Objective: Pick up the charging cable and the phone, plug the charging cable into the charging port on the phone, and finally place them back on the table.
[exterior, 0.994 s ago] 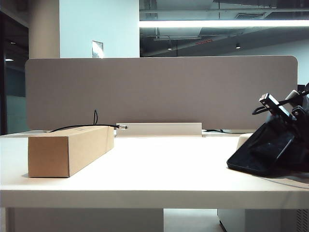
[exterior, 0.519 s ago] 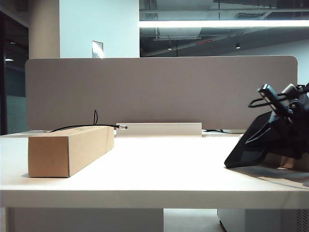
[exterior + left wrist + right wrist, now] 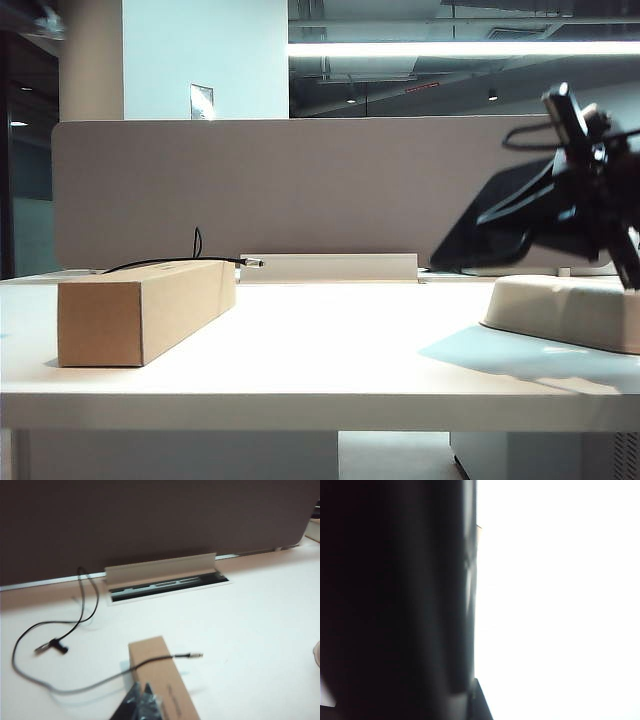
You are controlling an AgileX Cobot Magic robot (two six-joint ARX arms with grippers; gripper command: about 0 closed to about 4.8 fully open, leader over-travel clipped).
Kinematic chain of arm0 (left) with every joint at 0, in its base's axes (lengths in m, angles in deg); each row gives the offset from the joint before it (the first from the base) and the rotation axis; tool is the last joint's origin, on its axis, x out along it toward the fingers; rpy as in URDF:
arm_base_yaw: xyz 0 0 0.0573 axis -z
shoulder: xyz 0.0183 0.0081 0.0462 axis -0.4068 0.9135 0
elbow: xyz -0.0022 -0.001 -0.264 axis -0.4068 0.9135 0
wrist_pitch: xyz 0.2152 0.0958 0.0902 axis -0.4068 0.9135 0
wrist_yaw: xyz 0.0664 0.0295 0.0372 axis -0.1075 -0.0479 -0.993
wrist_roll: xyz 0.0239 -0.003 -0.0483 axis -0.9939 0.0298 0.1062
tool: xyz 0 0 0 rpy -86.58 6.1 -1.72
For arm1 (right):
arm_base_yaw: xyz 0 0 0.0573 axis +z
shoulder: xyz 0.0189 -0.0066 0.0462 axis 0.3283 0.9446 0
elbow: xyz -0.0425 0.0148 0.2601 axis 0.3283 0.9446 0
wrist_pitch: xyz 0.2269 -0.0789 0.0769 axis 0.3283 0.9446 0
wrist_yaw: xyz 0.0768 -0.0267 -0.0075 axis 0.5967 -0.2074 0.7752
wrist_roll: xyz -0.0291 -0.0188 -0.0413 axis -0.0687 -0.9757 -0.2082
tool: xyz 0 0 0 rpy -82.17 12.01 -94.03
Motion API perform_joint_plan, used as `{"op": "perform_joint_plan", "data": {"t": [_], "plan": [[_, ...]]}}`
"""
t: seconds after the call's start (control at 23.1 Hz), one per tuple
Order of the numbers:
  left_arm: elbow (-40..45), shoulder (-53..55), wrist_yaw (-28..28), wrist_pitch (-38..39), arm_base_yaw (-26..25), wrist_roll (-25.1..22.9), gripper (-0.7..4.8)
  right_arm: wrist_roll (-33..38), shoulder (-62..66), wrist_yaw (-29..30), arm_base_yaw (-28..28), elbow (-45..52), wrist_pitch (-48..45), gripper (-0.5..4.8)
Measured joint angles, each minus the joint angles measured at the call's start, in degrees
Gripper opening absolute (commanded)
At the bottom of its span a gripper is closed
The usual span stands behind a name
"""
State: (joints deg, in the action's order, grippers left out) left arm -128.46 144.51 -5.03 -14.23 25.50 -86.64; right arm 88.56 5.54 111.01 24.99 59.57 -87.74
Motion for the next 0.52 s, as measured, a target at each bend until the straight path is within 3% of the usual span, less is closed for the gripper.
{"op": "perform_joint_plan", "data": {"t": [0.26, 0.52], "plan": [[-11.08, 14.84, 0.04, -0.09, 4.72, -0.68, -0.06, -0.11, -8.48, 2.47, 0.0, 0.0, -0.07, -0.03], [-23.28, 30.82, 0.0, 3.3, 10.01, -9.11, -0.06, -0.11, -13.53, 3.39, -0.02, 0.0, 0.09, -0.03]]}}
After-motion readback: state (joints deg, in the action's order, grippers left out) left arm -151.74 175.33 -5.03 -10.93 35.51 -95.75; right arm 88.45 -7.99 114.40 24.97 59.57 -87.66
